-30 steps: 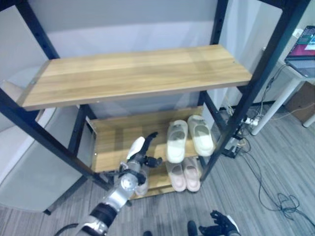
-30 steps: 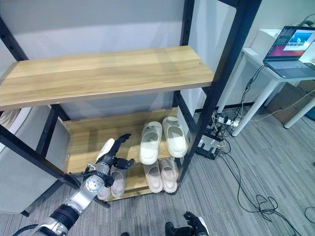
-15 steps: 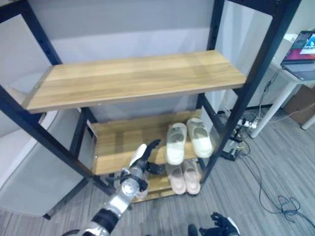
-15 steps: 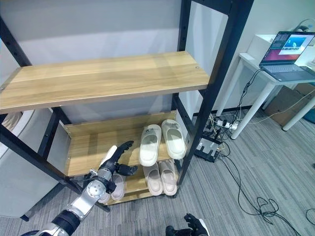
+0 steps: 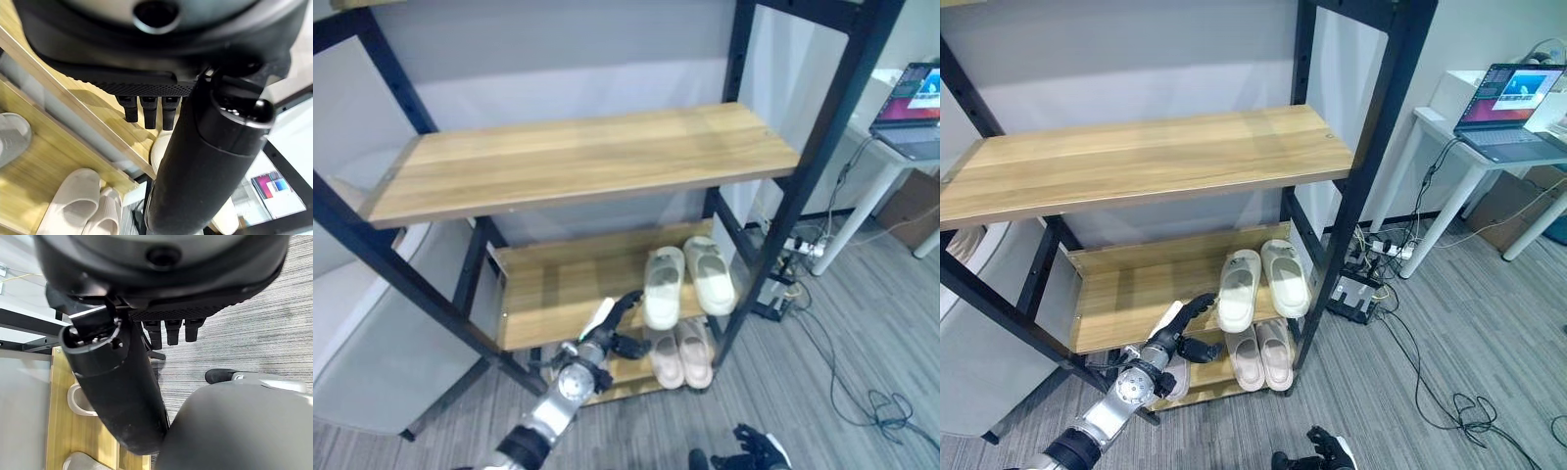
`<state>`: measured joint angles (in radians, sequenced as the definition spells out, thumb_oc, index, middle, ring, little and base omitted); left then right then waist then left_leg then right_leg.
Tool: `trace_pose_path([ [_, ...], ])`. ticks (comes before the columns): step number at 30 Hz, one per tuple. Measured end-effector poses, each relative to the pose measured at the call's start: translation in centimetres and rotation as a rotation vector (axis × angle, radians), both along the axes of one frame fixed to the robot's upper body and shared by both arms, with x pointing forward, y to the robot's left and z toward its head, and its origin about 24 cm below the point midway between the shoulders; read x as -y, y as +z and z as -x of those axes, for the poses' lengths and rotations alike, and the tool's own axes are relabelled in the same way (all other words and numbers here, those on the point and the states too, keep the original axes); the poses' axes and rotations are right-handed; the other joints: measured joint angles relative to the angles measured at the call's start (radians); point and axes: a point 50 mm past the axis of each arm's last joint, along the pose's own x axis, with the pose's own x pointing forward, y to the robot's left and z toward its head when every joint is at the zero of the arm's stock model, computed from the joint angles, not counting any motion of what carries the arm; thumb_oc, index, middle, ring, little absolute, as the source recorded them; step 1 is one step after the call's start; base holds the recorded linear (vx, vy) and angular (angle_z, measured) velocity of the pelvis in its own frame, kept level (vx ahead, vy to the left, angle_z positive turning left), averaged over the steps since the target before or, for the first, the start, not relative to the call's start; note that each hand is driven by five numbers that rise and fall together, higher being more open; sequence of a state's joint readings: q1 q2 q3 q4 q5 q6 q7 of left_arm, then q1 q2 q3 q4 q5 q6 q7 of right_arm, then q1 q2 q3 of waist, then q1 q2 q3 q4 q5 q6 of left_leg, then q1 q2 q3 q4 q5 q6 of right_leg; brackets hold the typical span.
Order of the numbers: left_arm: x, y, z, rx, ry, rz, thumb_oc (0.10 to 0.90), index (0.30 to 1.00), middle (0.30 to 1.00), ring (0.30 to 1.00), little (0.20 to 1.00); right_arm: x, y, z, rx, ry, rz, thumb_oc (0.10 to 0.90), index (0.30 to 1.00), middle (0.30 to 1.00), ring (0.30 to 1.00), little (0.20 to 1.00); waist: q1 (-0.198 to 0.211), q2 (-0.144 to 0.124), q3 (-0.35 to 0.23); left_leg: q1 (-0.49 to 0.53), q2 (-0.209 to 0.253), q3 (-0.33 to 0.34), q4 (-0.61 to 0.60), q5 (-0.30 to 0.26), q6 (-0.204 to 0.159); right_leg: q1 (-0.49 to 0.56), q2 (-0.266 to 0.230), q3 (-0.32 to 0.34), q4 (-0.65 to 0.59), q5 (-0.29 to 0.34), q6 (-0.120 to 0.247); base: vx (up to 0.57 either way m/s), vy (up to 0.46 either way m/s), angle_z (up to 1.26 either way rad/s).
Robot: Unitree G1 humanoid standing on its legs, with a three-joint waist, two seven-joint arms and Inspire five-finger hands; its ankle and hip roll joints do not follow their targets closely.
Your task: Arrange the slippers neatly on the shoe rack.
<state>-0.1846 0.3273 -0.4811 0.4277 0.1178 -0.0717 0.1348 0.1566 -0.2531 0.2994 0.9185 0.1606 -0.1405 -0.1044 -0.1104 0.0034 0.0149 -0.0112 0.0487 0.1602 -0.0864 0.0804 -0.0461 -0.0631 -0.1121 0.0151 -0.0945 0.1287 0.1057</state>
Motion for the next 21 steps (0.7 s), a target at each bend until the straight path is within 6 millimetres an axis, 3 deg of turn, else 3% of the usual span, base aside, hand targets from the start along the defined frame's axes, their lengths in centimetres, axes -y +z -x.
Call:
trace_pose_path([
  [12, 1.6, -0.1, -0.1, -0.033, -0.03, 0.076, 0.8, 0.9, 0.9, 0.9, 0.9, 0.2, -0.1, 0.2, -0.013, 0.003, 0.0, 0.8, 0.9, 0.9, 0.9, 0.9, -0.01, 0.01, -0.007, 0.003, -0.001, 0.017, 0.0, -0.007, 0.0, -0.007, 0.0, 0.016, 0.0, -0.002, -0.002, 0.0, -0.006, -0.03],
  [21, 2.6, 0.5, -2.0, 0.002, -0.035, 0.025, 0.8, 0.9, 0.9, 0.9, 0.9, 0.5, 0.0, 0.2, -0.013, -0.001, 0.007, 0.8, 0.9, 0.9, 0.9, 0.9, -0.027, 0.028, -0.013, -0.011, -0.007, 0.036, 0.0, -0.011, 0.0, -0.032, -0.005, 0.035, 0.0, 0.004, 0.006, 0.01, -0.002, -0.06],
])
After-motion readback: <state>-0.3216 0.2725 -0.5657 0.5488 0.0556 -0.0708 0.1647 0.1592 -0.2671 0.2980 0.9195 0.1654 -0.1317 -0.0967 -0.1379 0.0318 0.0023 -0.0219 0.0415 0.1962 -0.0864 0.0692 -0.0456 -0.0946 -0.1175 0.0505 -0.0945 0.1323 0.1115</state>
